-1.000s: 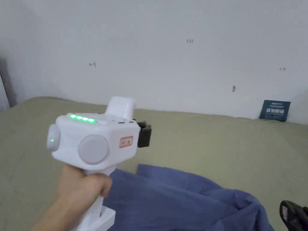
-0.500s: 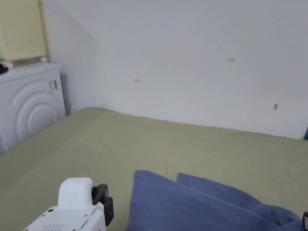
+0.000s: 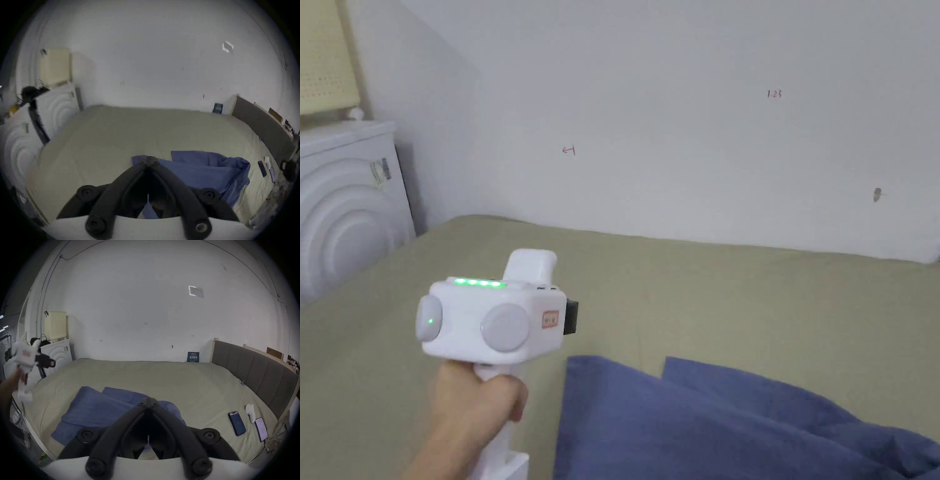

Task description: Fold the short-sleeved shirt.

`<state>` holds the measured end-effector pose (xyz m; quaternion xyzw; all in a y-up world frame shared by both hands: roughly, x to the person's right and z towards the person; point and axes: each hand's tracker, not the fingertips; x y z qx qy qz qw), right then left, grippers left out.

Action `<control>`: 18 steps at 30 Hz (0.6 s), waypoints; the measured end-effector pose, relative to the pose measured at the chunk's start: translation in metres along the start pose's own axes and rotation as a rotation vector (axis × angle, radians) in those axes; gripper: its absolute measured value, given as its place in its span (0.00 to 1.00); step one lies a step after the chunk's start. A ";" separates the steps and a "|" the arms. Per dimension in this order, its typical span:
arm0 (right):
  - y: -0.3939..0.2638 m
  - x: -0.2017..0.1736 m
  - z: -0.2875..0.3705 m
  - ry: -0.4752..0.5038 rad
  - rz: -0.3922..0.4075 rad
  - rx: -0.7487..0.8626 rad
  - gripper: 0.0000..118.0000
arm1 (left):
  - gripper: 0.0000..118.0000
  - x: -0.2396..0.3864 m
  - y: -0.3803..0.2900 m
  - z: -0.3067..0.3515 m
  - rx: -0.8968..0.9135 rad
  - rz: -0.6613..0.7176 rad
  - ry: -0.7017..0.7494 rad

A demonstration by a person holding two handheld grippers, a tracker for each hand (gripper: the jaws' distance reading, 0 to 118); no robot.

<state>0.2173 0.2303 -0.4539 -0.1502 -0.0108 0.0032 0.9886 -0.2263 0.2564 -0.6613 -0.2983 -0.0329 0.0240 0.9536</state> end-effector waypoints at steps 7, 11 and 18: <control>-0.016 0.023 -0.031 -0.019 -0.015 -0.103 0.01 | 0.64 -0.017 0.037 -0.198 -0.509 -0.096 0.084; -0.026 0.029 -0.048 -0.029 -0.007 -0.152 0.01 | 0.93 -0.016 0.020 -0.254 -0.606 -0.017 0.042; -0.043 0.035 -0.058 -0.004 -0.034 -0.166 0.01 | 0.92 0.002 -0.016 -0.291 -0.679 -0.009 0.034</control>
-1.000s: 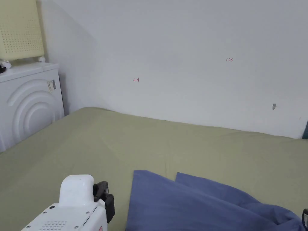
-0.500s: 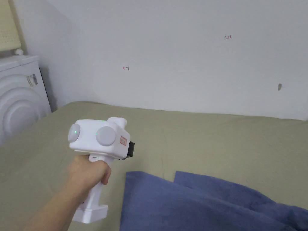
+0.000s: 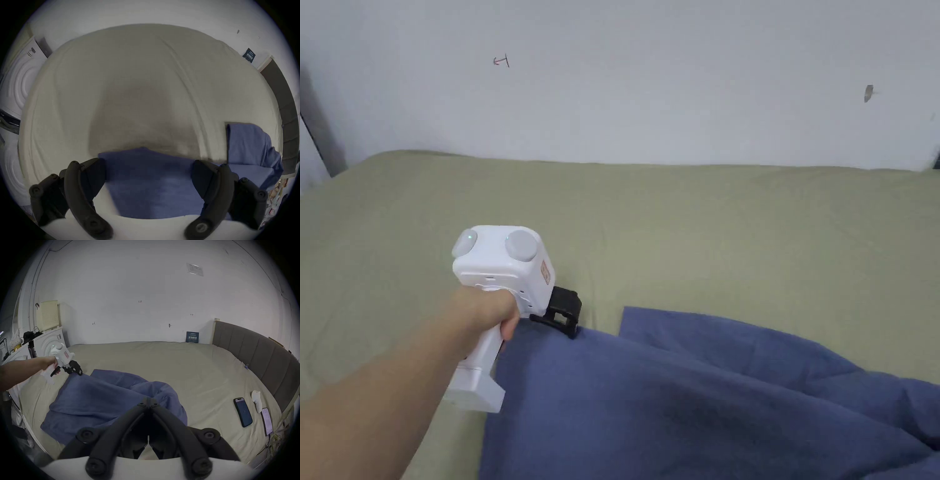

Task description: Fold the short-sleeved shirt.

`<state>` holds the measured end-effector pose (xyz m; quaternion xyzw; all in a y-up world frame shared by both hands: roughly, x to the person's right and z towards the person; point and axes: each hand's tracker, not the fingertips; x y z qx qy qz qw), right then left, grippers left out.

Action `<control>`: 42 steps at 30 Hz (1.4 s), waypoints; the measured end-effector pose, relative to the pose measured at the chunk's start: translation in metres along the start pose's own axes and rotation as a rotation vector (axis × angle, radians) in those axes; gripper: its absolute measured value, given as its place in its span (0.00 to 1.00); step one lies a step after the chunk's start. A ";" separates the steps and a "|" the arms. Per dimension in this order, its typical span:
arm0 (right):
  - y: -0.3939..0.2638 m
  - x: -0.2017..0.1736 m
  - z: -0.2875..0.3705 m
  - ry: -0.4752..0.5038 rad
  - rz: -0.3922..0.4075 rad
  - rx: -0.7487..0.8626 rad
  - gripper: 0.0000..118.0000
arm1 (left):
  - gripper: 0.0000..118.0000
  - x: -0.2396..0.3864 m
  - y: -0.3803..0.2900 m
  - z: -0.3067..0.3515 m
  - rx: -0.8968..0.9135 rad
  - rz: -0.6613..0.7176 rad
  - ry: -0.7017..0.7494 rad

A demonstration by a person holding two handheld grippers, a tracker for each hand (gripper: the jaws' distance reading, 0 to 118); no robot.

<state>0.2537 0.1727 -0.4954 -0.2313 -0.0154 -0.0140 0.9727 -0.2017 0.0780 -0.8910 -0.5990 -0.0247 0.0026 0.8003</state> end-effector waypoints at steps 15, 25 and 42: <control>0.025 0.053 -0.037 -0.084 -0.087 -0.074 0.05 | 0.02 0.013 -0.010 0.045 0.068 0.006 -0.068; 0.034 0.084 -0.159 0.026 -0.263 -0.432 0.80 | 0.02 0.001 -0.019 0.033 0.041 0.001 -0.091; 0.072 0.063 -0.154 0.126 -0.285 -0.237 0.07 | 0.02 -0.019 -0.046 0.107 0.214 0.026 -0.309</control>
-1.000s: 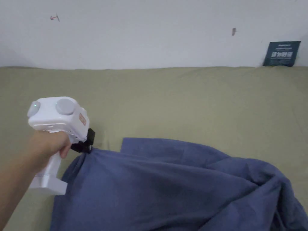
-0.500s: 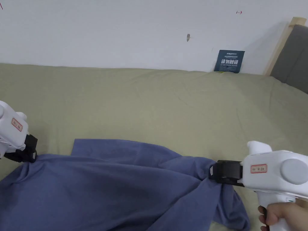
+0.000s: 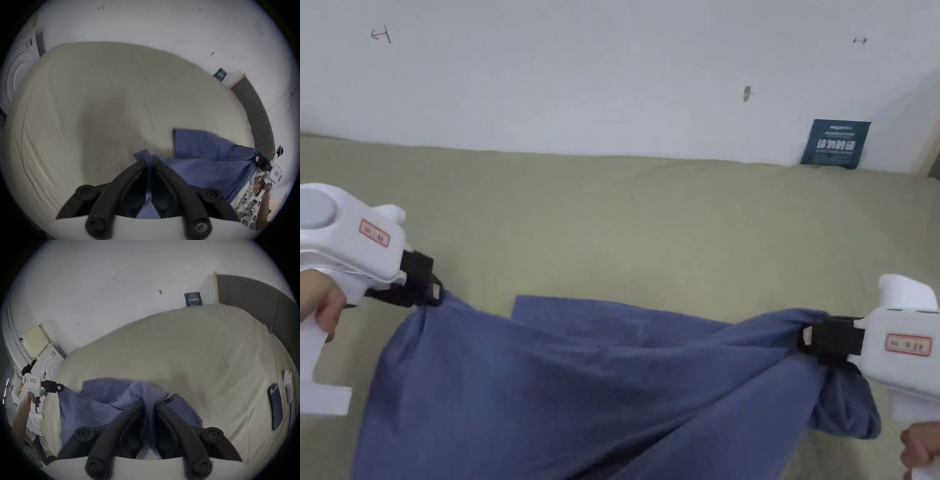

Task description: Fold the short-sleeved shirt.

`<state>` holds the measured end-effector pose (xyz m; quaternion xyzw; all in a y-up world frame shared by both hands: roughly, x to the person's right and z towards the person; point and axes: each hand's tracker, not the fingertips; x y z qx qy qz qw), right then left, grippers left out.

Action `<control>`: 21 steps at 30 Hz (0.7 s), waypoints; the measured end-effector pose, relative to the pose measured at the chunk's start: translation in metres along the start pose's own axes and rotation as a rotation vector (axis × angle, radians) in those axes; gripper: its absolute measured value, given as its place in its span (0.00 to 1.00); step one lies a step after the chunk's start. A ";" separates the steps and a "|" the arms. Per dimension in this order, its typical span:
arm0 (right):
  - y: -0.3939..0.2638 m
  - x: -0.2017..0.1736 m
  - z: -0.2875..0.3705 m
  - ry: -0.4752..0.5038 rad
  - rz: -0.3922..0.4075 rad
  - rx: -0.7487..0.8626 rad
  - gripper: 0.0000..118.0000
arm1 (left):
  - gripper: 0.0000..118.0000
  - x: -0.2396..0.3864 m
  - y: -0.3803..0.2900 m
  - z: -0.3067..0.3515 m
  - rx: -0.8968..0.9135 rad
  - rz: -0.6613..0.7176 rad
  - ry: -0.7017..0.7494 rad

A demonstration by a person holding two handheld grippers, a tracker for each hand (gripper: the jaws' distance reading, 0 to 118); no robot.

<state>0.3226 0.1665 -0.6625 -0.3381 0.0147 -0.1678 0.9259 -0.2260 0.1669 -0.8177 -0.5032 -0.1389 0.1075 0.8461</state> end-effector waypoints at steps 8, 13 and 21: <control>0.089 -0.044 0.032 0.033 0.047 0.156 0.07 | 0.02 0.006 0.068 0.116 0.252 0.001 -0.008; 0.150 -0.071 0.052 0.024 0.145 0.256 0.07 | 0.02 0.026 0.097 0.172 0.315 -0.041 0.002; 0.255 -0.100 0.064 -0.041 0.214 0.370 0.07 | 0.02 0.045 0.153 0.203 0.430 -0.070 0.064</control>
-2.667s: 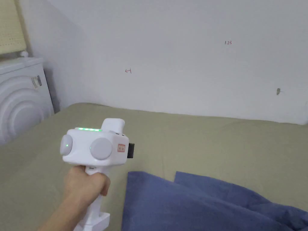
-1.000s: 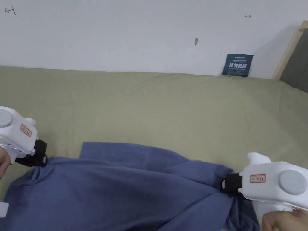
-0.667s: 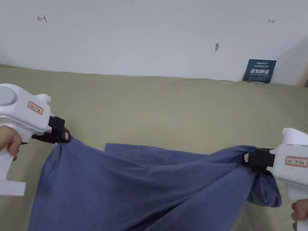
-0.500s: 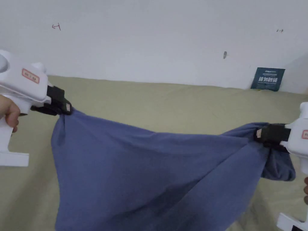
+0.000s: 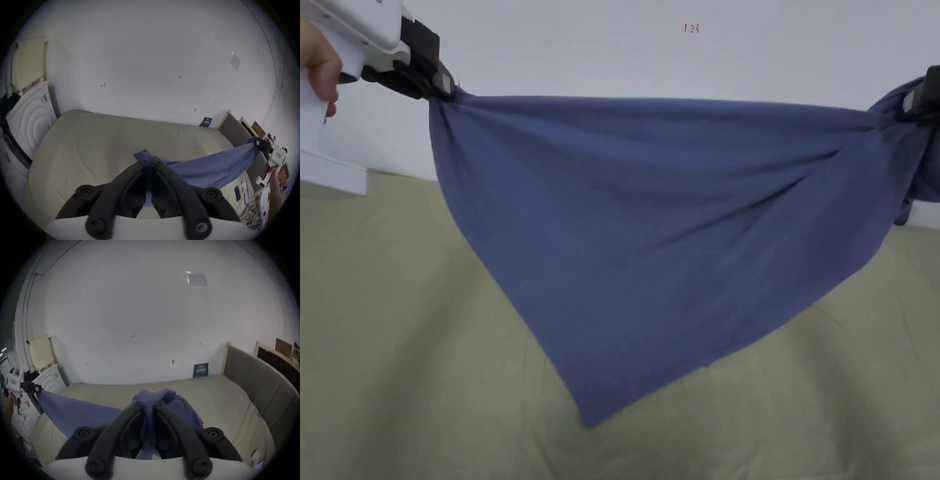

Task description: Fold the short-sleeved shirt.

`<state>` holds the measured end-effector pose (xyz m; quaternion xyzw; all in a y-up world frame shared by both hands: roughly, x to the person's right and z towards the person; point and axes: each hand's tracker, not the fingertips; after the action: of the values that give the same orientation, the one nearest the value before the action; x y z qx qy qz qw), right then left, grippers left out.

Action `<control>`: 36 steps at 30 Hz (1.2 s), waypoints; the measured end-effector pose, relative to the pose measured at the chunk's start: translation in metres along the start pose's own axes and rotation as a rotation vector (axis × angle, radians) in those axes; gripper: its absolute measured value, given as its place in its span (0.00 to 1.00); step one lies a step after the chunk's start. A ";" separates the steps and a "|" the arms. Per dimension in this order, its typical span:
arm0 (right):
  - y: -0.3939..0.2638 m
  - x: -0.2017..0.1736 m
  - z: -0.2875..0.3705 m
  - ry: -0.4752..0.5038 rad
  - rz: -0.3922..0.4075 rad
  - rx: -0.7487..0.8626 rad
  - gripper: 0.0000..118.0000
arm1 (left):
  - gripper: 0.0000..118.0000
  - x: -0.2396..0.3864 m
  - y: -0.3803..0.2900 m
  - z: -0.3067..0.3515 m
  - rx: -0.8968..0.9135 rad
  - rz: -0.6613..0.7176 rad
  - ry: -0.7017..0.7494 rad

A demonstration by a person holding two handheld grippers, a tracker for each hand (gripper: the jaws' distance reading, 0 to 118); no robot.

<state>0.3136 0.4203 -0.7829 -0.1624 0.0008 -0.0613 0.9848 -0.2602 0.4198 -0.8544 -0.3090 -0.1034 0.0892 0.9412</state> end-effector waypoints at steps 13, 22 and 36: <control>0.070 -0.015 -0.037 -0.064 0.050 0.066 0.07 | 0.02 0.024 0.054 -0.010 0.114 0.078 0.014; 0.064 -0.017 -0.049 -0.052 0.074 0.036 0.07 | 0.02 0.011 0.054 -0.013 0.114 0.120 0.043; -0.041 0.014 -0.054 0.053 0.027 -0.100 0.07 | 0.02 -0.033 -0.066 -0.060 -0.025 0.055 -0.029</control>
<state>0.3214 0.3628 -0.8207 -0.2099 0.0321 -0.0520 0.9758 -0.2702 0.3264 -0.8667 -0.3221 -0.1098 0.1183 0.9329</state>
